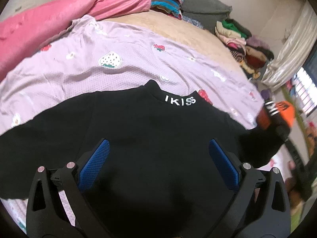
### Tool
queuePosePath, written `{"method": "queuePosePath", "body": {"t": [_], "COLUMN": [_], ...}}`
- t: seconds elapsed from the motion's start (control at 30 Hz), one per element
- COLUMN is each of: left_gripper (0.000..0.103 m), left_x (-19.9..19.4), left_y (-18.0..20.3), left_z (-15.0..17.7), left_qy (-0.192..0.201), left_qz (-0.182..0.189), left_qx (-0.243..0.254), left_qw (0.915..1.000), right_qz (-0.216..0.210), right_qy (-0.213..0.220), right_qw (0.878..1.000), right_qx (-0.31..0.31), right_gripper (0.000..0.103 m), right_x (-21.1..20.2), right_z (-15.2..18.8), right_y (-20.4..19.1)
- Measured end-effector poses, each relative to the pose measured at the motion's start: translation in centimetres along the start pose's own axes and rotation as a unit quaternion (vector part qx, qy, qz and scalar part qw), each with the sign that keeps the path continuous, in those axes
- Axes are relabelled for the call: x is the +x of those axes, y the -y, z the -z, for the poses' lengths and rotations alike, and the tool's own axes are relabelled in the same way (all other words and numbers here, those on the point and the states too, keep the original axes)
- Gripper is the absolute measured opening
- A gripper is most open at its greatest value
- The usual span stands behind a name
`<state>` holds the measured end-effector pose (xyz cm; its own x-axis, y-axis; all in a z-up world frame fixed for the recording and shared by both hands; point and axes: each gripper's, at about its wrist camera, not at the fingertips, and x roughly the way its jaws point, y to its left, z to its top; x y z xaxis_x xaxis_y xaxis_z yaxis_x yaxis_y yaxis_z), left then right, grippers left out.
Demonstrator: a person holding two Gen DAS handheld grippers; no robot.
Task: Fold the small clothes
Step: 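Carry the cuff across the sweatshirt body toward the left gripper and release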
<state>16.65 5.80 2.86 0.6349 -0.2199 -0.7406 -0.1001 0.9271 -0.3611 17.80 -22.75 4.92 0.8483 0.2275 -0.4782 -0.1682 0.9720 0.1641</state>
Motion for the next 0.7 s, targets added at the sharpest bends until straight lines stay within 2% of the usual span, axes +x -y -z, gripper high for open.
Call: {"method": "queuePosePath", "body": {"t": [0.13, 0.23, 0.37, 0.6, 0.7], "left_gripper": [0.094, 0.094, 0.094, 0.094, 0.094], "left_x": [0.1, 0.3, 0.9, 1.7, 2.0], "left_y": [-1.7, -2.5, -3.7, -5.6, -6.1], "left_z": [0.1, 0.4, 0.9, 1.3, 1.1], "left_qy": [-0.01, -0.018, -0.028, -0.032, -0.036], "left_qz": [0.049, 0.075, 0.12, 0.161, 0.17], "left_qx": [-0.043, -0.057, -0.085, -0.124, -0.139], "left_qw": [0.9978, 0.9954, 0.9887, 0.9786, 0.9749], "right_qz": [-0.016, -0.025, -0.041, -0.058, -0.075], "right_qy": [-0.013, -0.023, -0.041, -0.072, -0.091], "right_qw": [0.999, 0.998, 0.995, 0.99, 0.987], "right_qx": [-0.029, -0.056, -0.076, -0.105, -0.106], "right_gripper": [0.011, 0.011, 0.011, 0.013, 0.023], "right_x": [1.1, 2.0, 3.2, 5.4, 6.0], "right_z": [0.7, 1.8, 3.4, 5.9, 6.7], "right_y": [-3.2, -5.8, -8.3, -12.6, -13.6]}}
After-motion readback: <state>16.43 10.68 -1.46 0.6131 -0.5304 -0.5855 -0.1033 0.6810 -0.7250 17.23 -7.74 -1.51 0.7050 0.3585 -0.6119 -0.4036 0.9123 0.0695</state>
